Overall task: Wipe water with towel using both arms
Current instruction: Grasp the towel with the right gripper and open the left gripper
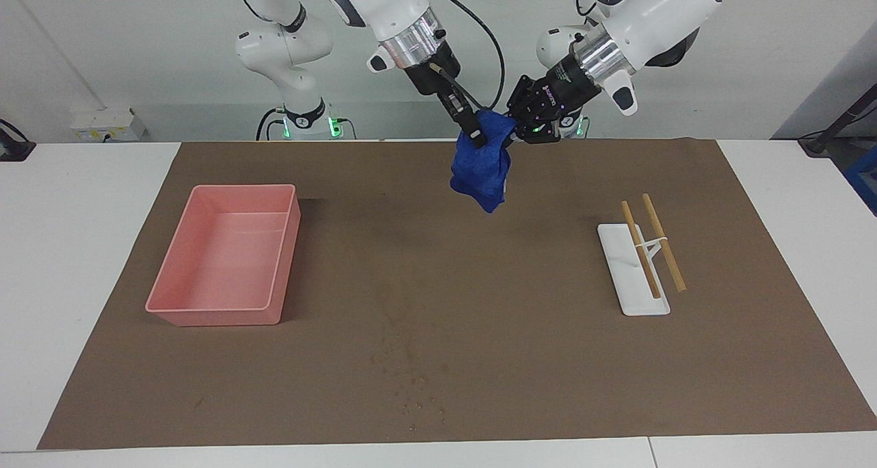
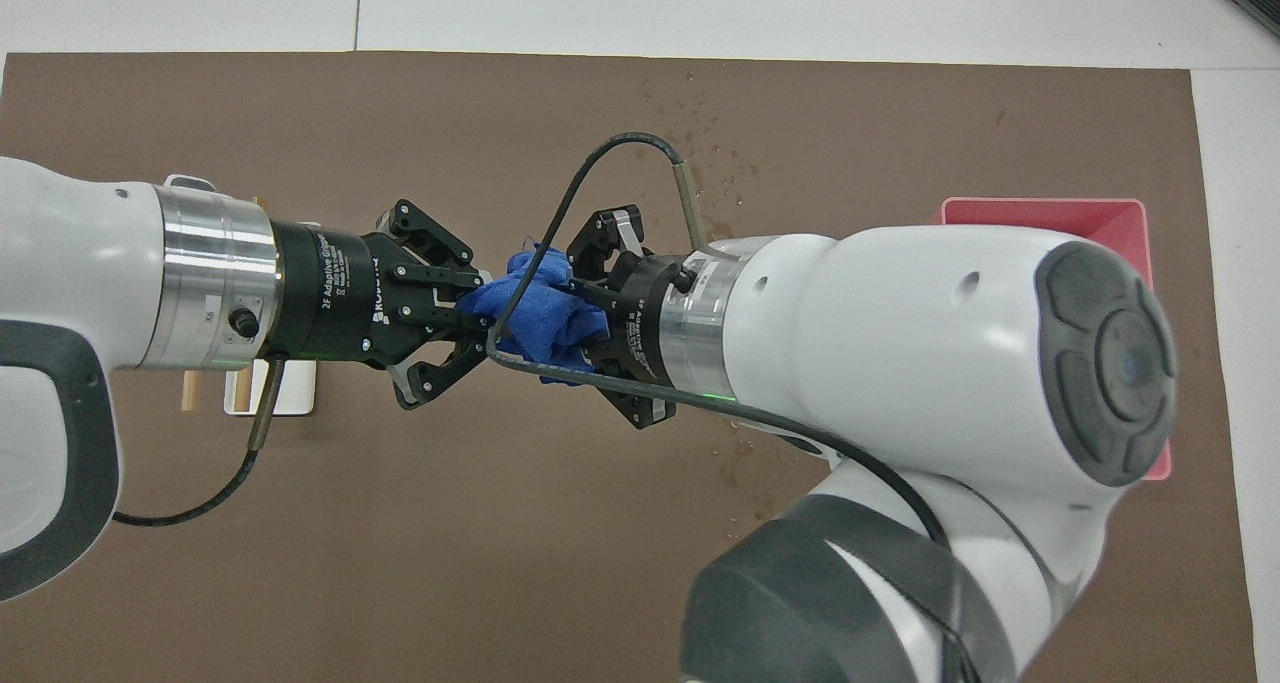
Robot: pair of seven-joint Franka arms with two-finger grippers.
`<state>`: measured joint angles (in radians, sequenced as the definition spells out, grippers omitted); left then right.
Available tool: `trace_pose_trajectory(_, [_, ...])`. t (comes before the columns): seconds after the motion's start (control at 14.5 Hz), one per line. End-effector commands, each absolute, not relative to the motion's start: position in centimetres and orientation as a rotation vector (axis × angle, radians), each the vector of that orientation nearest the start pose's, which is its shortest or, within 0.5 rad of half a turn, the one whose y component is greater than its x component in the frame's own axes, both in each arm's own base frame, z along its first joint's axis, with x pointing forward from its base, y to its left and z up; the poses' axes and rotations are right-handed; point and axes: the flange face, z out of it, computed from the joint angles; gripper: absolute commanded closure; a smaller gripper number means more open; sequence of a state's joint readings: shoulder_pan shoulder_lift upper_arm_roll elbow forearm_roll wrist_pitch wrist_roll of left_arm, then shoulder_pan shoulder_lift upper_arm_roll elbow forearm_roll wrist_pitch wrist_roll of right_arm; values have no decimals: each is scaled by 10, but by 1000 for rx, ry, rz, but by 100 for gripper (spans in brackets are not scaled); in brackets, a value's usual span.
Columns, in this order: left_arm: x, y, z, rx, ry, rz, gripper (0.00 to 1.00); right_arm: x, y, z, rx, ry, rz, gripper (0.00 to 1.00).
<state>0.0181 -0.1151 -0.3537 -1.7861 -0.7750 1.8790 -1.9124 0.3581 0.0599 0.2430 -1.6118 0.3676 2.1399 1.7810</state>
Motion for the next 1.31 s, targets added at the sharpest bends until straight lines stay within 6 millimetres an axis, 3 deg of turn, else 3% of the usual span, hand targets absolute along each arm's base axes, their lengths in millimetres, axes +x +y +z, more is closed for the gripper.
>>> trace_pose_trajectory(0.0, [487,-242,640,1634,1933,-769,100,502,356,631,-2049,1570,199,100])
trace_pose_trajectory(0.34, [487,-242,641,1634,1932,-768,100,500,351,625,-2149,1497,175,100])
trace_pose_trajectory(0.41, [488,-241,642,1632,1932,-761,43,500,350,625,-2170,1486,156,100])
trace_pose_trajectory(0.48, [489,-241,642,1633,1935,-758,0,501,348,625,-2186,1475,140,100])
trace_pose_trajectory(0.83, [489,-240,641,1641,1940,-748,0,491,336,615,-2322,1368,93,100])
trace_pose_trajectory(0.96, [491,-233,636,1712,1975,-637,0,493,326,604,-2383,1282,36,100])
trace_pose_trajectory(1.1, [489,-226,623,1883,1977,-462,0,516,304,590,-2388,1147,-94,100])
trace_pose_trajectory(1.24, [493,-212,620,2001,1862,-389,0,532,302,574,-2394,1011,-202,100])
